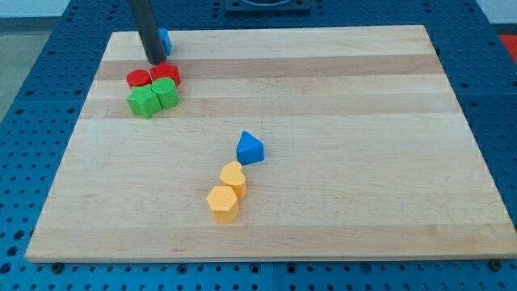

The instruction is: Slide the blue cube at the top left corner of the board

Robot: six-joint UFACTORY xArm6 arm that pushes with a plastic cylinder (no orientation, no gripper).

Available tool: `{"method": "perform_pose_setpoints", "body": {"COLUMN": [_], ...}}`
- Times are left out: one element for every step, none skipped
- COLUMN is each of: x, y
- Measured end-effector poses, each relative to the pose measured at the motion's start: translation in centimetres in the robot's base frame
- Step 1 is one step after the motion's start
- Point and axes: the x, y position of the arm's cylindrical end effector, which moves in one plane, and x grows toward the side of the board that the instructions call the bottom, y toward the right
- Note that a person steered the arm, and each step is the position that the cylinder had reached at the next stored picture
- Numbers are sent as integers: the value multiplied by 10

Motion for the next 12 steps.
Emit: {"method": "perform_pose_setpoints", "body": {"x": [-25,-37,-28,-57,-80,-79,-80,-80,-74,-74,-74,-74], "y": [0,-5,20,65,66,55,4,-19,-27,-32,-32,-32]}}
